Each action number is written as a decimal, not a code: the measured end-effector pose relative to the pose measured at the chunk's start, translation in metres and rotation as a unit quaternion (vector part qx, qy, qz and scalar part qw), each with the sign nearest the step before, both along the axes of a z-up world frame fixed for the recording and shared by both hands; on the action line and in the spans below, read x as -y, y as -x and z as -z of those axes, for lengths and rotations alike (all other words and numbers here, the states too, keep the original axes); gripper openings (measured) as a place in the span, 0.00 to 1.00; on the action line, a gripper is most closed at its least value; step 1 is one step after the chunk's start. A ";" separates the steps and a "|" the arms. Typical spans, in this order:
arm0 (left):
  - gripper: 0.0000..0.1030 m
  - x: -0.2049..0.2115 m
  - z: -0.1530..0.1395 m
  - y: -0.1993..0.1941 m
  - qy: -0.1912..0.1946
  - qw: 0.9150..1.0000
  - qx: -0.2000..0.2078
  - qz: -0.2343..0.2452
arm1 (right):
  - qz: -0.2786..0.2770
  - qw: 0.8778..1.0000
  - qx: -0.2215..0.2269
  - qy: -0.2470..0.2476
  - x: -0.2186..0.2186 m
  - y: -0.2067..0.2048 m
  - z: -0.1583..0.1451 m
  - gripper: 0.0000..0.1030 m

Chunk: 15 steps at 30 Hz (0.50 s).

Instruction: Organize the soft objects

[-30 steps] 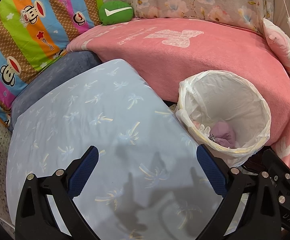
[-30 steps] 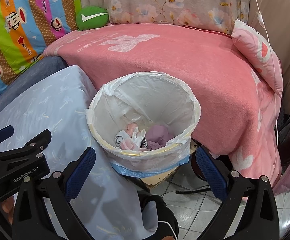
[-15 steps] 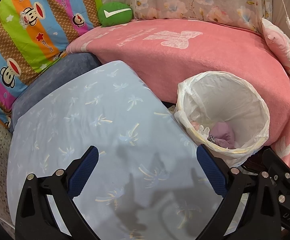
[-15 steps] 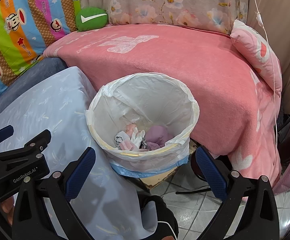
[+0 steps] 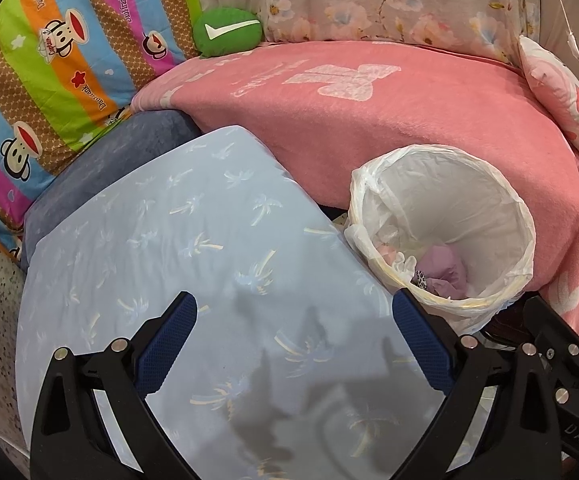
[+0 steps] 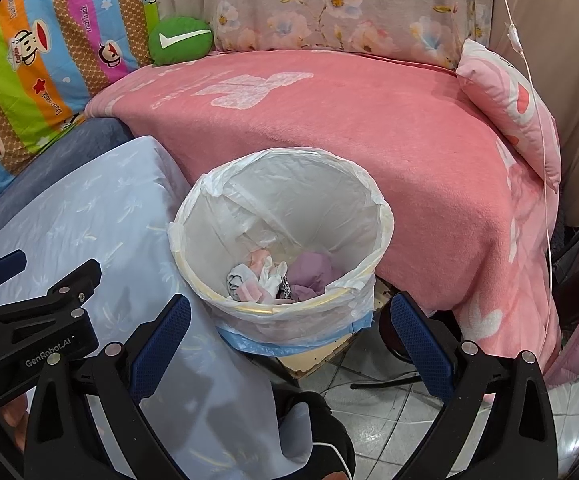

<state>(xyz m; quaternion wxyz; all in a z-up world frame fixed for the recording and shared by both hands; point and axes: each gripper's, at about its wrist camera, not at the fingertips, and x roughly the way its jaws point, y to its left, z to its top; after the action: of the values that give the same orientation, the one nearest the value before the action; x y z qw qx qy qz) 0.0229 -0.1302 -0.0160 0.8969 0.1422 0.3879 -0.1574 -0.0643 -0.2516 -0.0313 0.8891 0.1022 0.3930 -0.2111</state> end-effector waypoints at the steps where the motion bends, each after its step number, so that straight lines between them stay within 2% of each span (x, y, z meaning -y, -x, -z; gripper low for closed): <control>1: 0.91 0.000 0.000 0.000 0.000 1.000 0.000 0.000 | 0.000 1.000 0.000 0.000 0.000 0.000 0.000 0.95; 15: 0.91 0.001 -0.001 0.000 0.000 1.000 0.001 0.001 | 0.003 1.000 0.000 -0.002 0.002 0.001 -0.003 0.95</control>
<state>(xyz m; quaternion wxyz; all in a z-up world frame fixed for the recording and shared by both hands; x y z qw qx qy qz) 0.0224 -0.1315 -0.0149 0.8972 0.1427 0.3869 -0.1580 -0.0651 -0.2538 -0.0285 0.8885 0.1048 0.3927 -0.2131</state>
